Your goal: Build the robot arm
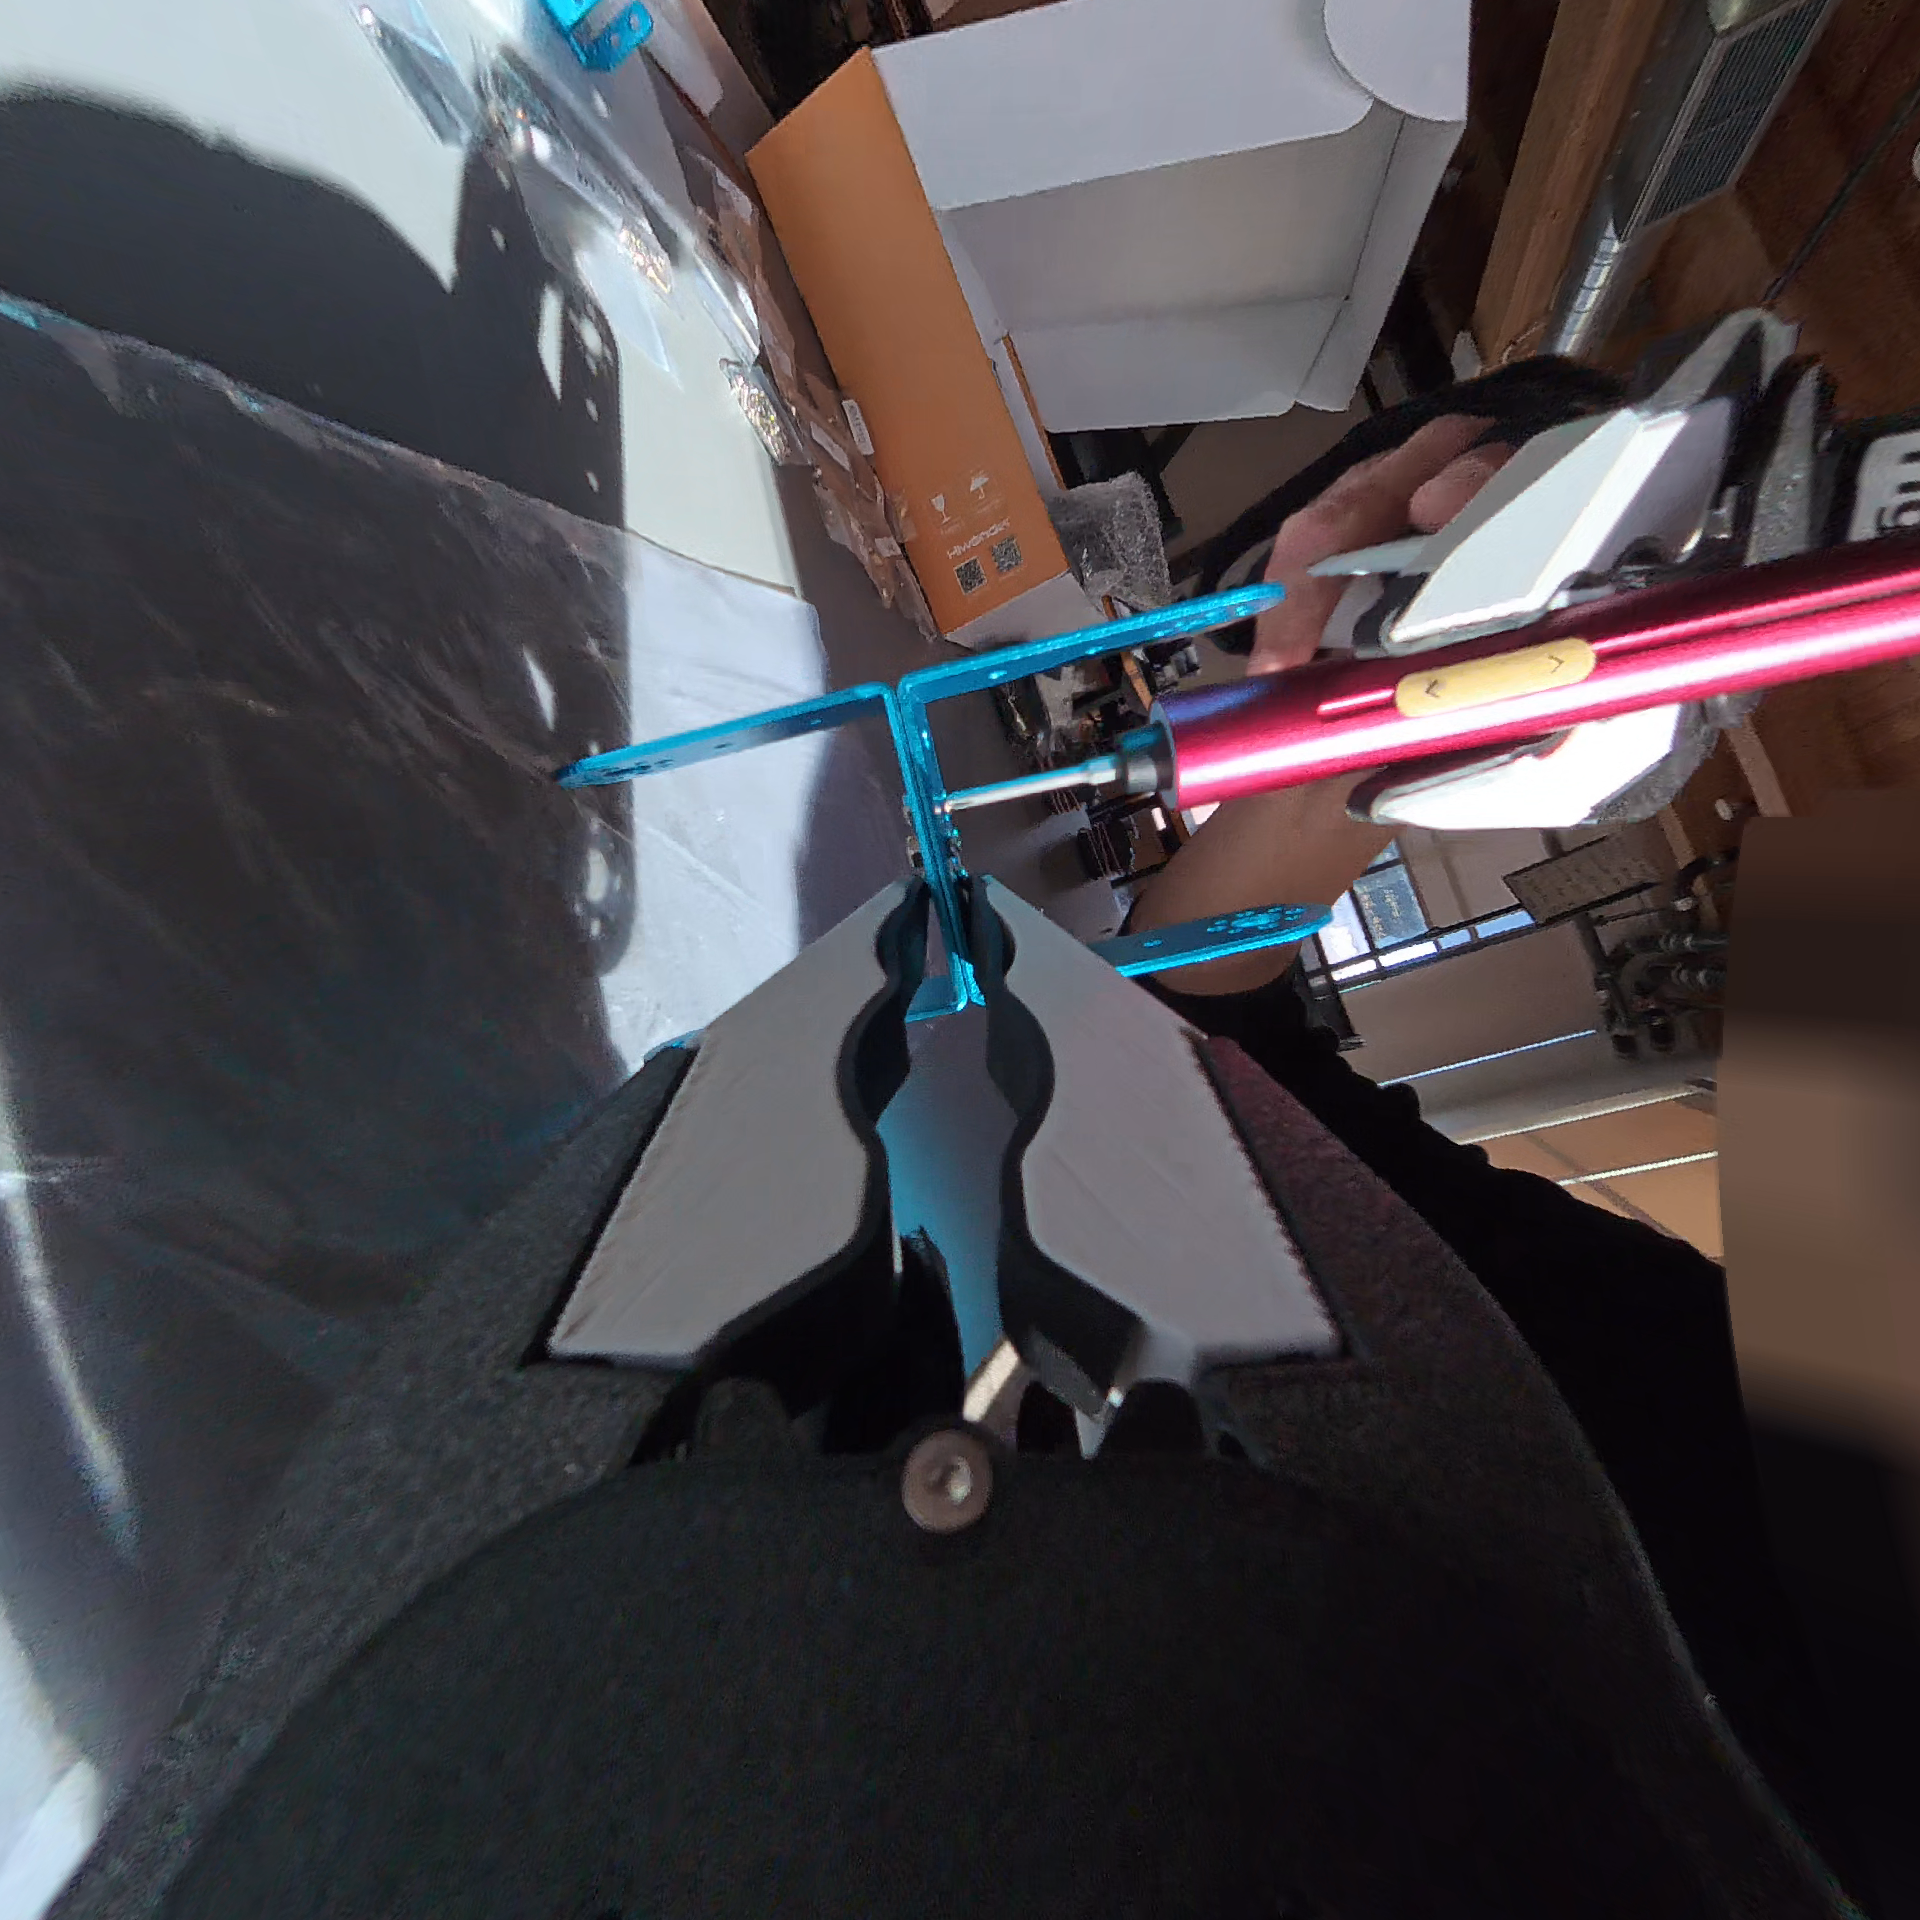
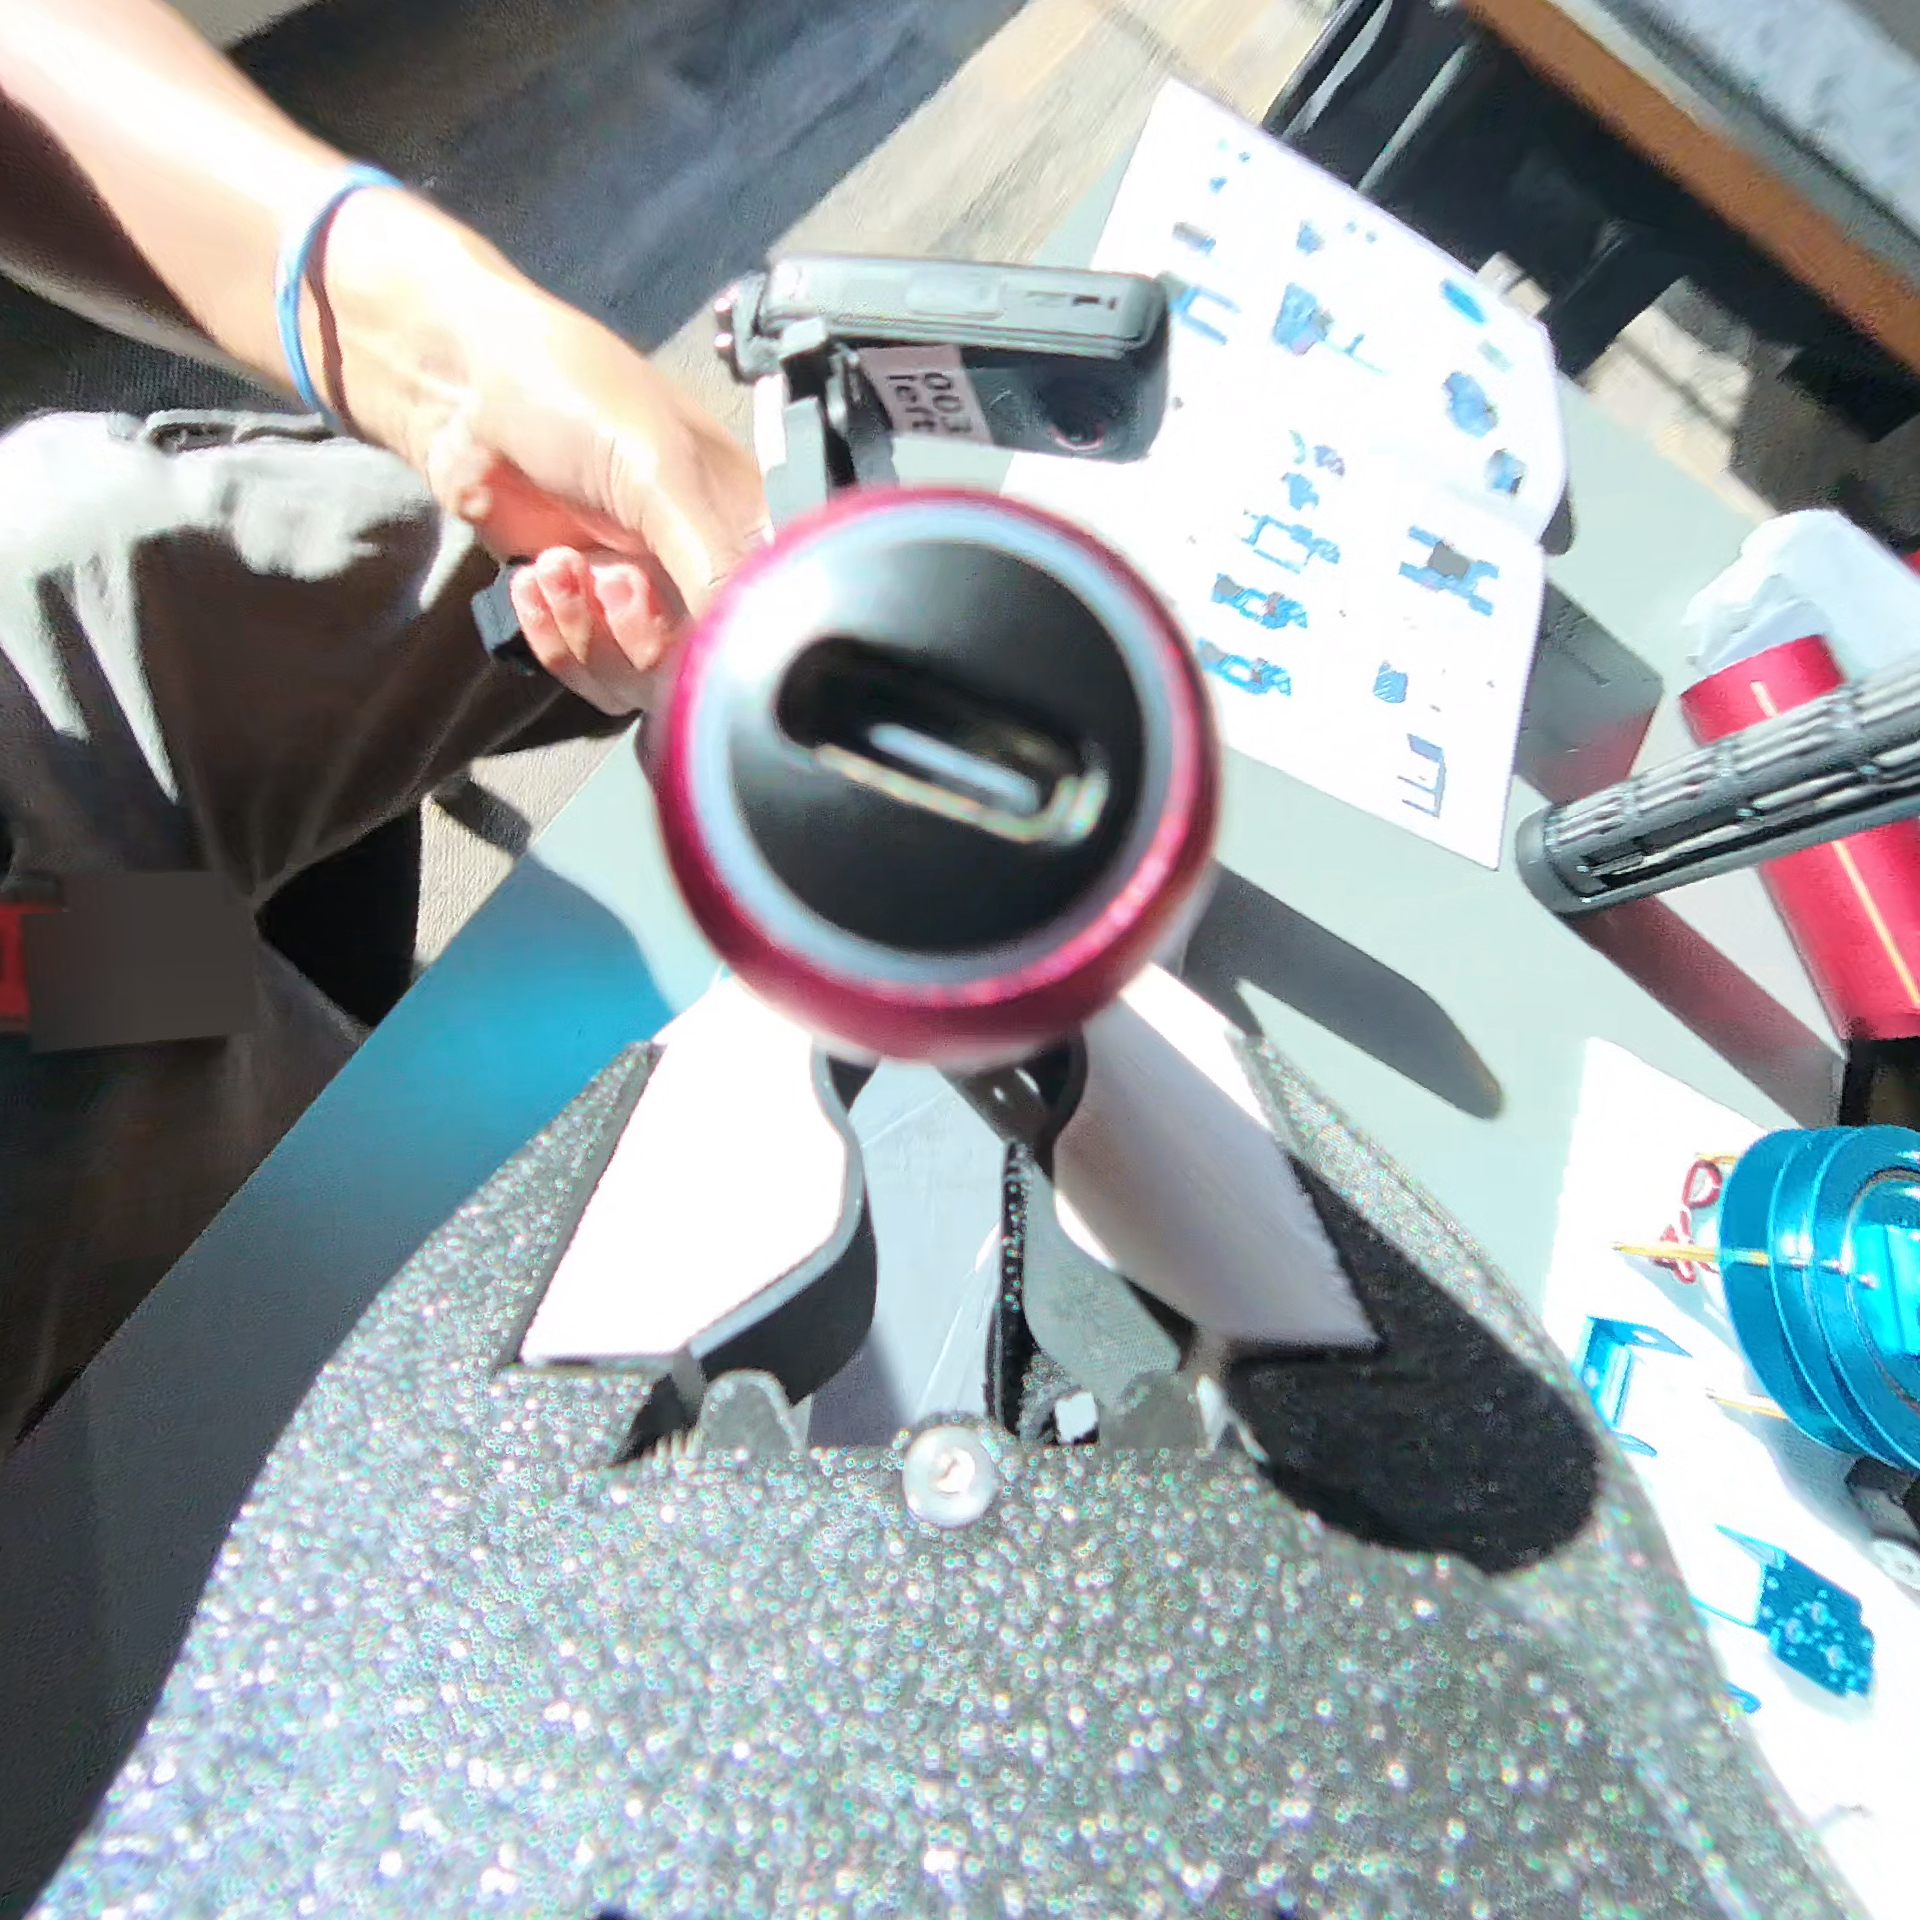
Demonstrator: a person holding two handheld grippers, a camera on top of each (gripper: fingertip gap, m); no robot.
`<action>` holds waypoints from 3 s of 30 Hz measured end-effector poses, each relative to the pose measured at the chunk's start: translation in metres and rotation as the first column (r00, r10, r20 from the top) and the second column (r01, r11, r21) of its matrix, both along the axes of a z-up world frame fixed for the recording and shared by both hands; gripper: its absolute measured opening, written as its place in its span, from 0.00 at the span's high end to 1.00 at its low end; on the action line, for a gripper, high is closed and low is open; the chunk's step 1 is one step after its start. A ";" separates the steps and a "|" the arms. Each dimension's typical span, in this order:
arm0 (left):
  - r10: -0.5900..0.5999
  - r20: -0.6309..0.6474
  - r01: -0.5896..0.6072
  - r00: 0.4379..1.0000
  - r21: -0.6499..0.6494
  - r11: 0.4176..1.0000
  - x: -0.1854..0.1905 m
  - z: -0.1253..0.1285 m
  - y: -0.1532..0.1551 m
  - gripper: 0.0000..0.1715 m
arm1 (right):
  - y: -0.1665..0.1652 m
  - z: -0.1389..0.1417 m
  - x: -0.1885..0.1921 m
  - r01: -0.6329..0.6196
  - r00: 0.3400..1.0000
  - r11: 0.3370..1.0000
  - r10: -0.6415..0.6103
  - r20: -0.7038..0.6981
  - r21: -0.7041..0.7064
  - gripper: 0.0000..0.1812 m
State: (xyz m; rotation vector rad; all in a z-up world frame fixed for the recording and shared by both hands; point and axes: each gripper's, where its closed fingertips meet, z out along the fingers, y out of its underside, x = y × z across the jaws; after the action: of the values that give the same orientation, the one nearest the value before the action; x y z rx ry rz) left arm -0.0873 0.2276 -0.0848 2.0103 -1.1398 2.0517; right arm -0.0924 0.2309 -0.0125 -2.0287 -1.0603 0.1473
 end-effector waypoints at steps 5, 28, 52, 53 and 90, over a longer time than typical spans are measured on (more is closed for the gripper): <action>-0.071 -0.049 0.063 0.996 -0.146 0.987 0.002 -0.010 -0.005 0.96 | 0.011 -0.012 -0.005 -0.080 0.995 0.978 0.090 0.042 -0.194 0.88; -0.076 -0.017 0.076 0.997 -0.007 0.997 -0.005 -0.013 0.016 0.92 | 0.027 -0.013 -0.007 -0.197 0.980 0.945 0.189 -0.057 -0.261 0.89; -0.184 -0.258 0.281 0.948 0.413 0.866 0.008 -0.037 0.036 0.97 | -0.020 -0.069 0.010 -0.333 0.933 0.768 0.183 0.311 0.547 0.89; -0.177 -0.272 0.289 0.946 0.461 0.839 0.007 -0.039 0.039 0.97 | -0.018 -0.073 0.008 -0.338 0.924 0.759 0.156 0.349 0.556 0.89; 0.140 0.114 -0.158 0.983 0.922 0.355 -0.066 -0.017 0.044 0.84 | -0.058 -0.109 -0.038 0.242 0.914 0.937 -0.307 -0.266 -0.250 0.69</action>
State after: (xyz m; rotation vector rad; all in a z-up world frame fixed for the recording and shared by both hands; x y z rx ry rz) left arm -0.1532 0.2720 -0.1018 2.5164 -2.6865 1.5105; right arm -0.1305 0.1733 -0.1216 -2.2359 -0.5778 0.4243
